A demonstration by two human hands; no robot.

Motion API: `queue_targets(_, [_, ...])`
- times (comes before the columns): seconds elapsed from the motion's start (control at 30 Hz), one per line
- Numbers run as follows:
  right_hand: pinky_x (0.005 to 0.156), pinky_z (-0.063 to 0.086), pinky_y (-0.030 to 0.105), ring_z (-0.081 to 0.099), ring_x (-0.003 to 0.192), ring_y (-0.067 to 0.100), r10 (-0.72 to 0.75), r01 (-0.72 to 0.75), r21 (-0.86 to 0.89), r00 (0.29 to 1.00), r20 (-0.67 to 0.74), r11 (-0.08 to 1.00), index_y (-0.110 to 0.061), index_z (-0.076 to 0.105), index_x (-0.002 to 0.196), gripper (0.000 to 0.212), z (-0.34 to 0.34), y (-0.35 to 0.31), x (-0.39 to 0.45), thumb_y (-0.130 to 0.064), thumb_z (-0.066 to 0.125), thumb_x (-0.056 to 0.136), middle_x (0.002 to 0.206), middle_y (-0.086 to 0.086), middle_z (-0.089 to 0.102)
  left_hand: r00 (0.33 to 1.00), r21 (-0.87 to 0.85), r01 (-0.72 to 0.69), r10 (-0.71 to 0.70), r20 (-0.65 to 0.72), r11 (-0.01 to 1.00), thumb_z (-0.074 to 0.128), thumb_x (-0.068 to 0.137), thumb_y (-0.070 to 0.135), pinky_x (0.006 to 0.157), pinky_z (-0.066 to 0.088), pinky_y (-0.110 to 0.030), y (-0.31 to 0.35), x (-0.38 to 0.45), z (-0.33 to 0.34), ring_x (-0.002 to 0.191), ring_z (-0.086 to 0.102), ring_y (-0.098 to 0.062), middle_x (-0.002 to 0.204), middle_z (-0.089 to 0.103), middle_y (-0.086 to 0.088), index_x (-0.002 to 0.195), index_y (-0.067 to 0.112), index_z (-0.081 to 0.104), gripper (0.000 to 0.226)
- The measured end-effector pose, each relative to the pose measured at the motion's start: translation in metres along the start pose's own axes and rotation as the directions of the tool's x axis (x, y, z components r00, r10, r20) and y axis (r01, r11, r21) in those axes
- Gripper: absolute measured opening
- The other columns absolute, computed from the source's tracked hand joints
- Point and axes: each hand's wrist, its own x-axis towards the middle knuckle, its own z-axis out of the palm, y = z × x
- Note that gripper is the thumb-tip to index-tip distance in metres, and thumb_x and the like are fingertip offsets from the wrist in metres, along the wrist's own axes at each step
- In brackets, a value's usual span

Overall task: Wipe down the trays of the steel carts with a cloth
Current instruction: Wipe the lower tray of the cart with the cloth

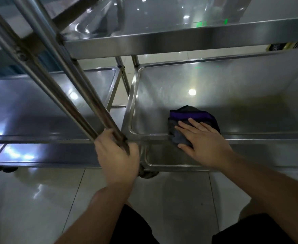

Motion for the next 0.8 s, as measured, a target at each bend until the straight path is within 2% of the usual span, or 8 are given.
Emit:
queue_targets(0.07, [0.126,0.009,0.035,0.010,0.159,0.011,0.019,-0.019,-0.005,1.000,-0.022,1.000,-0.039,0.025,0.163,0.067,-0.004,0.017,-0.013,-0.065,0.036,0.102,0.169,-0.020,0.019,0.980,0.047,-0.149,0.141,0.137,0.988,0.077,0.082,0.014,0.102,0.042,-0.037,0.008,-0.019,0.012,0.119,0.049,-0.021,0.126,0.046,-0.001,0.135,0.014,0.051,0.059])
queue_targets(0.13, [0.126,0.010,0.034,0.015,0.159,0.012,0.038,-0.038,0.009,0.999,-0.034,0.999,-0.036,0.031,0.162,0.065,-0.008,0.033,-0.025,-0.060,0.043,0.102,0.168,-0.018,0.025,0.932,0.052,-0.261,0.237,0.276,0.964,0.078,0.080,0.015,0.104,0.042,-0.037,0.022,-0.026,0.027,0.122,0.051,-0.025,0.130,0.049,-0.005,0.138,0.012,0.053,0.063])
queue_targets(0.27, [0.126,0.014,0.038,0.016,0.158,0.013,0.090,-0.087,0.042,0.995,-0.049,0.995,-0.035,0.032,0.161,0.064,-0.012,0.066,-0.050,-0.057,0.047,0.103,0.168,-0.016,0.026,0.841,0.041,-0.373,0.319,0.437,0.927,0.074,0.083,0.022,0.105,0.045,-0.043,0.057,-0.035,0.058,0.123,0.050,-0.025,0.135,0.046,-0.002,0.141,0.020,0.050,0.063])
queue_targets(0.47, [0.126,0.010,0.036,0.012,0.159,0.012,0.175,-0.172,0.040,0.982,-0.075,0.984,-0.036,0.029,0.162,0.063,-0.016,0.129,-0.092,-0.055,0.044,0.104,0.169,-0.017,0.022,0.731,-0.010,-0.455,0.380,0.566,0.890,0.070,0.088,0.023,0.111,0.040,-0.038,0.100,-0.060,0.100,0.128,0.044,-0.020,0.141,0.040,0.002,0.144,0.021,0.049,0.060])
queue_targets(0.63, [0.125,0.003,0.030,0.012,0.158,0.010,0.283,-0.276,0.078,0.954,-0.094,0.958,-0.036,0.032,0.161,0.064,-0.027,0.189,-0.135,-0.052,0.052,0.102,0.167,-0.019,0.022,0.660,-0.024,-0.529,0.429,0.617,0.848,0.071,0.084,0.024,0.106,0.038,-0.035,0.126,-0.085,0.129,0.125,0.041,-0.018,0.140,0.042,0.003,0.141,0.021,0.053,0.060])
queue_targets(0.8, [0.127,0.004,0.034,0.011,0.158,0.011,0.379,-0.372,0.094,0.922,-0.074,0.924,-0.035,0.028,0.162,0.066,-0.042,0.247,-0.173,-0.055,0.044,0.101,0.168,-0.017,0.020,0.607,-0.020,-0.588,0.457,0.650,0.809,0.073,0.080,0.023,0.107,0.041,-0.041,0.149,-0.107,0.153,0.130,0.045,-0.023,0.144,0.047,-0.002,0.142,0.019,0.056,0.064])
